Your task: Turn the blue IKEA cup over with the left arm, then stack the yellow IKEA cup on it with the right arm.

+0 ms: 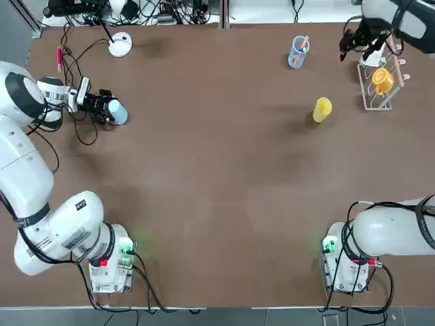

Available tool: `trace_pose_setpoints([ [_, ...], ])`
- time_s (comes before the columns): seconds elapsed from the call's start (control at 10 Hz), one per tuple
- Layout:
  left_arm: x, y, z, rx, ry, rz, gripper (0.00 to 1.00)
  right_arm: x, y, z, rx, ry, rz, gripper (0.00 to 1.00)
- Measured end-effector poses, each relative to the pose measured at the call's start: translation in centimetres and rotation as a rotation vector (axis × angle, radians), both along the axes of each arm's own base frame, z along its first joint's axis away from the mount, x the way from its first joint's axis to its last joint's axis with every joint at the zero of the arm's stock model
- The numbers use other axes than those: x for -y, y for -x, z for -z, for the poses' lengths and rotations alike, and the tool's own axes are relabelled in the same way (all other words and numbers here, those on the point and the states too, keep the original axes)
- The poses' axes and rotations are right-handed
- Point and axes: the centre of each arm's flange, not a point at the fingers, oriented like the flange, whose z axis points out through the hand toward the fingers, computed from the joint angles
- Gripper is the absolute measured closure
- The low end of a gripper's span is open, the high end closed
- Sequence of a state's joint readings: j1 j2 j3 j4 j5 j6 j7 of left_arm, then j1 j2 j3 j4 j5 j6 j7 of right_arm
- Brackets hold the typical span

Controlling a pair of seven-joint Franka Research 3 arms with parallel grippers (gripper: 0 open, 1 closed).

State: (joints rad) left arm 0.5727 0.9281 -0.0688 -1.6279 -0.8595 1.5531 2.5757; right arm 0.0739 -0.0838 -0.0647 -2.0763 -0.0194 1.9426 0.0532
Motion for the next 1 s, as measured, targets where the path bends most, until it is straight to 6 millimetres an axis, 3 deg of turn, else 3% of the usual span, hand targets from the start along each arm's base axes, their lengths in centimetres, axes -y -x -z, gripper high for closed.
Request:
trace_pose_setpoints([
  [0.2,0.7,0.1,0.5,-0.007,0.012,0.005,0.02,-0.6,0.7,2.4,-0.017,0.011,-0.022,0.0],
  [0.6,2.6,0.0,0.7,-0.01,0.04,0.026,0.05,-1.8,1.0,2.8,-0.028,0.036,-0.059,0.0],
  [0.8,3.0,0.1,0.9,-0.011,0.043,0.033,0.14,-1.7,1.1,2.9,-0.032,0.037,-0.059,0.0],
  [0.9,3.1,0.1,1.0,-0.005,0.046,0.035,0.28,-1.5,1.1,3.1,-0.033,0.038,-0.056,0.0],
  [1.0,3.2,0.1,0.9,0.0,0.048,0.038,0.29,-1.1,1.1,3.3,-0.029,0.037,-0.049,0.0],
])
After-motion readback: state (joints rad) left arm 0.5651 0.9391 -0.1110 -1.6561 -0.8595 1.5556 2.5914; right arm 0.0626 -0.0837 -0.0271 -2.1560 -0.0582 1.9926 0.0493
